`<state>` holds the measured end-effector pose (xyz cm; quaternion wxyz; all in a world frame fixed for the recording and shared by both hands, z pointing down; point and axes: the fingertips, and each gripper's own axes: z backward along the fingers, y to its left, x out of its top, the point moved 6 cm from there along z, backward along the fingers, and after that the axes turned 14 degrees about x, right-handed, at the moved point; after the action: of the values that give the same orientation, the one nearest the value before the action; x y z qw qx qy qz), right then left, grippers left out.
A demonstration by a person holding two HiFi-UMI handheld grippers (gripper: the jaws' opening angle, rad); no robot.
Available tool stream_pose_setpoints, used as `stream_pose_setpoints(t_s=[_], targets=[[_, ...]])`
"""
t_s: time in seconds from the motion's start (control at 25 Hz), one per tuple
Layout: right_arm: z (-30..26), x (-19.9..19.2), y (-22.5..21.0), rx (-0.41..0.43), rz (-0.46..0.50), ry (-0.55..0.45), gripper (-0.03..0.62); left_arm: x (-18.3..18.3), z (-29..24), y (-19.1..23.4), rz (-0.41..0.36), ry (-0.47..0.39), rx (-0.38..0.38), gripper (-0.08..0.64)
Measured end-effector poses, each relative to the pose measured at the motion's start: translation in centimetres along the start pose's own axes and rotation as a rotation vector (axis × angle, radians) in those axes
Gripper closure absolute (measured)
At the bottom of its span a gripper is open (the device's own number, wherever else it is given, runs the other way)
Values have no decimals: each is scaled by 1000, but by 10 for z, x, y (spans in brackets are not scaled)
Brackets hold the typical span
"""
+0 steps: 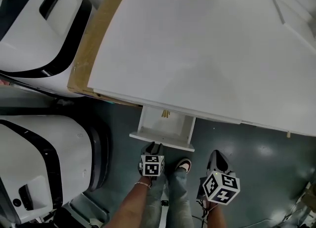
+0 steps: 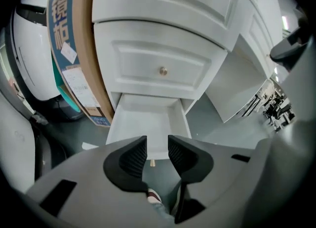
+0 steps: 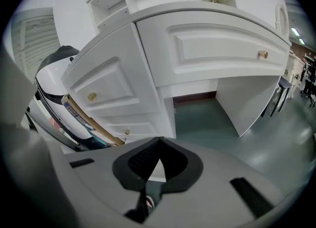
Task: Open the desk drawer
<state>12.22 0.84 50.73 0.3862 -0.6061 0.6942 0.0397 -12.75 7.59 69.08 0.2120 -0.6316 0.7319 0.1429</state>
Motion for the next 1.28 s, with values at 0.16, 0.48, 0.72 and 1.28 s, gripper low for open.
stream_pose_setpoints(t_s=[0.16, 0.48, 0.72, 1.28], targets=[[2, 15, 13, 14, 16, -12, 584, 40, 22, -3, -4, -60, -29, 422], [15, 28, 20, 19, -6, -41, 584, 89, 41, -14, -54, -119, -79, 417], [13, 23, 11, 17, -10, -33, 584, 107, 19, -23, -86, -157, -59, 414], [5, 36, 2, -4, -37, -50, 584, 138, -12, -32, -125, -178, -21, 413]])
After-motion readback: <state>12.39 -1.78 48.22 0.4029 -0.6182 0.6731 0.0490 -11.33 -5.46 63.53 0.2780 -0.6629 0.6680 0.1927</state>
